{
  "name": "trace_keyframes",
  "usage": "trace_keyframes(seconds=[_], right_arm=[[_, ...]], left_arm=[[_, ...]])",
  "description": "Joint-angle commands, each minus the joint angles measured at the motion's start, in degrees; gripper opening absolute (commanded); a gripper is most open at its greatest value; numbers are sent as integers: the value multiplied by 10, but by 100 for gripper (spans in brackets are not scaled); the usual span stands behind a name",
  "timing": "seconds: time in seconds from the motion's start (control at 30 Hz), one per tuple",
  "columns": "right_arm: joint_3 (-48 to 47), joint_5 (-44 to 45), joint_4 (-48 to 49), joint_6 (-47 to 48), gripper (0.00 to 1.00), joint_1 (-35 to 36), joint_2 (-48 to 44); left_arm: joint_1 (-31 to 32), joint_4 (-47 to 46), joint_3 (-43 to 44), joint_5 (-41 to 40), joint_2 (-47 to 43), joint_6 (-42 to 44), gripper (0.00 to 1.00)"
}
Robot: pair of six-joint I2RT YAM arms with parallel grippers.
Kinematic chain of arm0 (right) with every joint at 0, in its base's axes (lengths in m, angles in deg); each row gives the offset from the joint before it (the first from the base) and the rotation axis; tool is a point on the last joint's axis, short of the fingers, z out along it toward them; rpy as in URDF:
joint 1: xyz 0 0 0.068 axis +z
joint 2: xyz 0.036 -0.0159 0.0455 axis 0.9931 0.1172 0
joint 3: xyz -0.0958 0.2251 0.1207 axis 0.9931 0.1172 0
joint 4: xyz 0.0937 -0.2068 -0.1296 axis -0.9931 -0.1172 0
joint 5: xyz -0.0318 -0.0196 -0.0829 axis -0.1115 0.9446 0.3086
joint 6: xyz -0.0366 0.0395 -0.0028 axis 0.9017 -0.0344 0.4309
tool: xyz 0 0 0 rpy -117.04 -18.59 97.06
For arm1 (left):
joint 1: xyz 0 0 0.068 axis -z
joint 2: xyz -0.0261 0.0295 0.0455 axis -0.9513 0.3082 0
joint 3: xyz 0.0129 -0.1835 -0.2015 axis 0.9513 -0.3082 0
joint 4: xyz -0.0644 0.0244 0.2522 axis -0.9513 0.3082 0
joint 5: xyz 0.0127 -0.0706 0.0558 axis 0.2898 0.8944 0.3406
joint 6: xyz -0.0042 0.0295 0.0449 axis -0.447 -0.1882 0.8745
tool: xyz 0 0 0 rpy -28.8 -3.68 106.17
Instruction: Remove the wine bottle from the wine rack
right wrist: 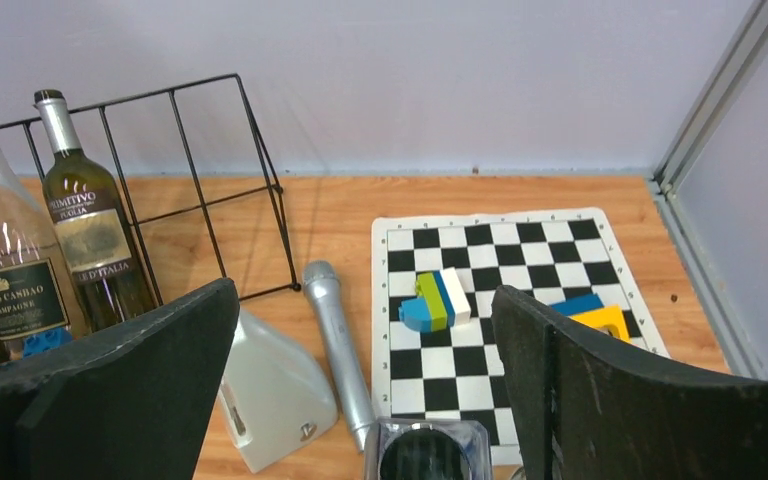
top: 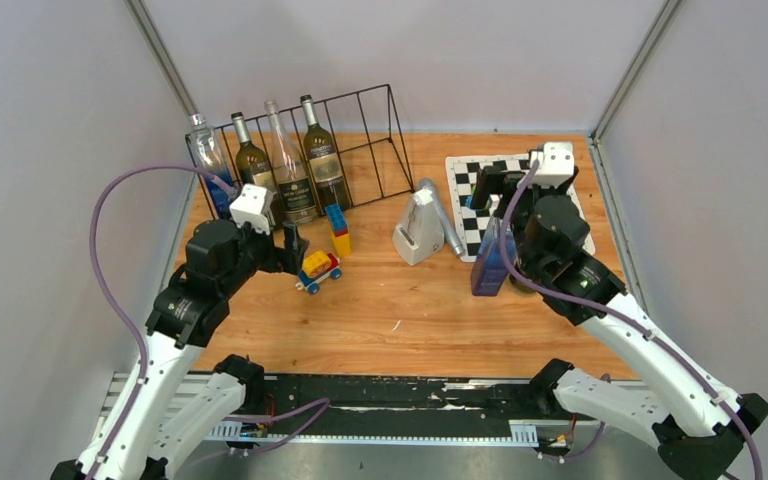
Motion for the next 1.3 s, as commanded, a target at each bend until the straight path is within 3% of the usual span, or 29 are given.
trace_keyframes(seconds=[0.0,0.33,0.8,1.1,1.27], right_arm=[[-82,-7,-11,52,100,-1,43],[-294,-142,-90,23,99,0,214],[-537,-341,-102,-67,96,0,515],[-699,-359,-109,-93,100,0,724],[-737,-350,-80,-99,100,0,797]], left_arm=[[1,25,21,-68,-32,-3,100],[1,79,31,-133,-67,-16,100],[1,127,25,-174,-137,-8,100],[1,113,11,-182,-154,-4,100],[1,110,6,-189,-165,-2,100]])
